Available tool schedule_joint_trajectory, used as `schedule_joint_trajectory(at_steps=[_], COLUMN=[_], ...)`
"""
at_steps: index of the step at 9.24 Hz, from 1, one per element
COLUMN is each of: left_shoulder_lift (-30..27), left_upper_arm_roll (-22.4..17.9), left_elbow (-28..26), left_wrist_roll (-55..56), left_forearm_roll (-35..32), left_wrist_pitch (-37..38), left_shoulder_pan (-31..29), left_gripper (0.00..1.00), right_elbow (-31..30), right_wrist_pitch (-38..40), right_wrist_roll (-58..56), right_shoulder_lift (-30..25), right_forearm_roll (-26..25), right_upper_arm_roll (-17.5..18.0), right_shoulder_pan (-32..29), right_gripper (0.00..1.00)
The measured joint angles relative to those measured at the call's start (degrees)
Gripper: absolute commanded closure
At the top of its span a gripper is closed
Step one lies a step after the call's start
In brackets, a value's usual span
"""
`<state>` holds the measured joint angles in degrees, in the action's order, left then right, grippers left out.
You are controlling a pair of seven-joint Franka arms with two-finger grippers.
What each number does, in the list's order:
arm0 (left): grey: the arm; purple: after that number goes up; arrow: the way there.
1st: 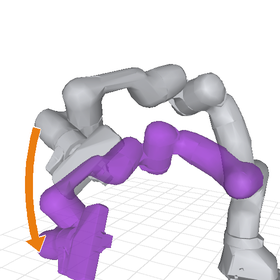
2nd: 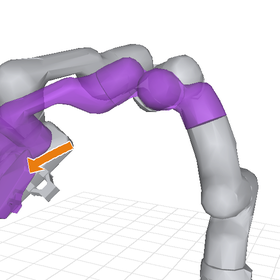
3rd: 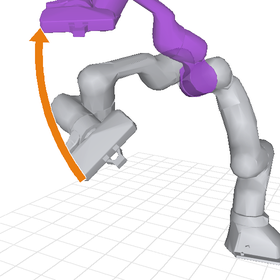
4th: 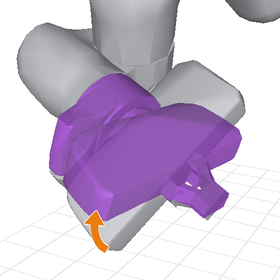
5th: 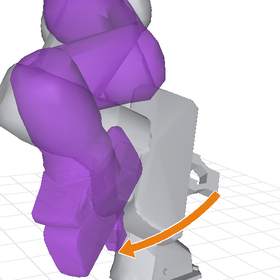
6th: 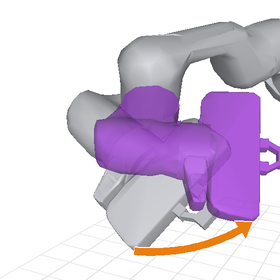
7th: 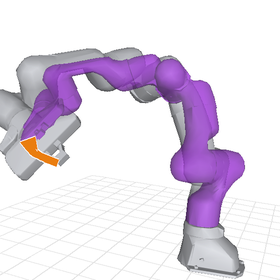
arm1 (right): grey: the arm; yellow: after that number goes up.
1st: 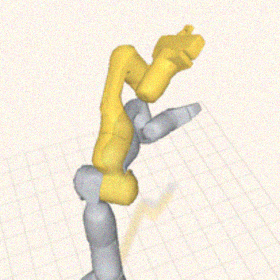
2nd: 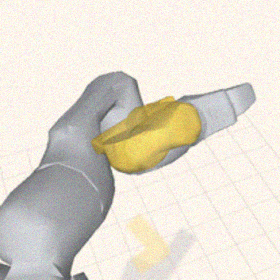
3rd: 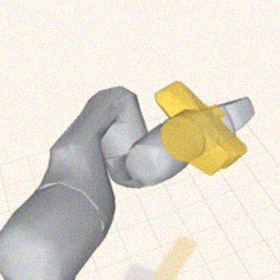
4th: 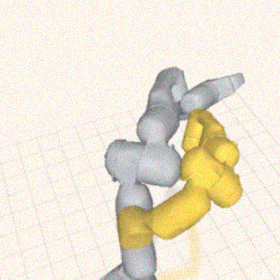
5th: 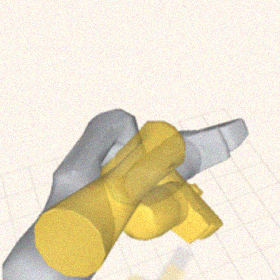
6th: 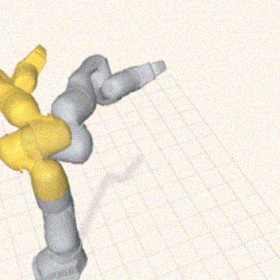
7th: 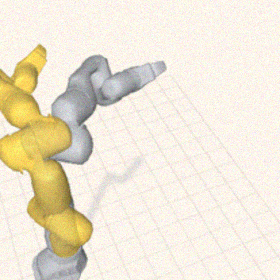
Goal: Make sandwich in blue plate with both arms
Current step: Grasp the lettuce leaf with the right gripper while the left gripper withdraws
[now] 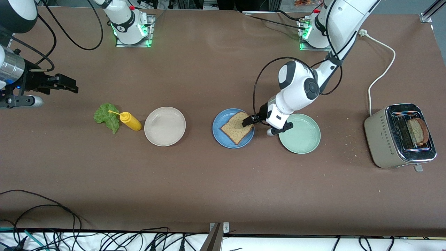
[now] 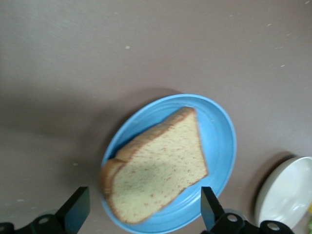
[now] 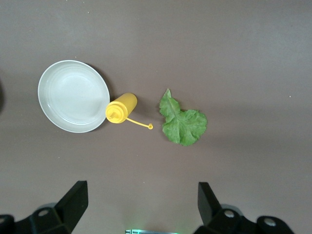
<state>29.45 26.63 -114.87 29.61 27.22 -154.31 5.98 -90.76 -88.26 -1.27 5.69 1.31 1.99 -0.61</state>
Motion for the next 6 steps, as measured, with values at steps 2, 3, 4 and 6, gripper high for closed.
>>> schedule_joint_trajectory(at_steps=[2,3,4,6], left_shoulder_lift=[-1.67,-2.68,-4.27,-7.62], left_upper_arm_roll=[-2.3,-3.29,-4.84,-7.89], left_elbow=[0.96,2.07,4.08,11.62], left_wrist_roll=[1.27,3.03,4.37,4.91], left_forearm_roll=[-5.29,-8.7,-12.35,-19.6], left_wrist_pitch=[7.55,12.2,19.3,37.91], left_shoulder_pan=[-0.16,-0.32,-0.91,-4.57], left_gripper=[0.0,0.0,0.0,0.0], right_elbow=[0.01,0.01,0.03,-1.7], right_wrist_pitch=[-0.14,-0.19,-0.26,-6.18], right_wrist_roll=[0.0,0.0,0.01,0.02], right_shoulder_lift=[1.49,2.49,3.34,6.26], right_forearm_roll=[0.0,-0.03,-0.22,-1.5], right_upper_arm_roll=[-0.05,-0.11,-0.19,-0.78], right_shoulder_pan=[-0.05,-0.07,-0.08,-0.27], right_gripper=[0.0,0.0,0.0,0.0])
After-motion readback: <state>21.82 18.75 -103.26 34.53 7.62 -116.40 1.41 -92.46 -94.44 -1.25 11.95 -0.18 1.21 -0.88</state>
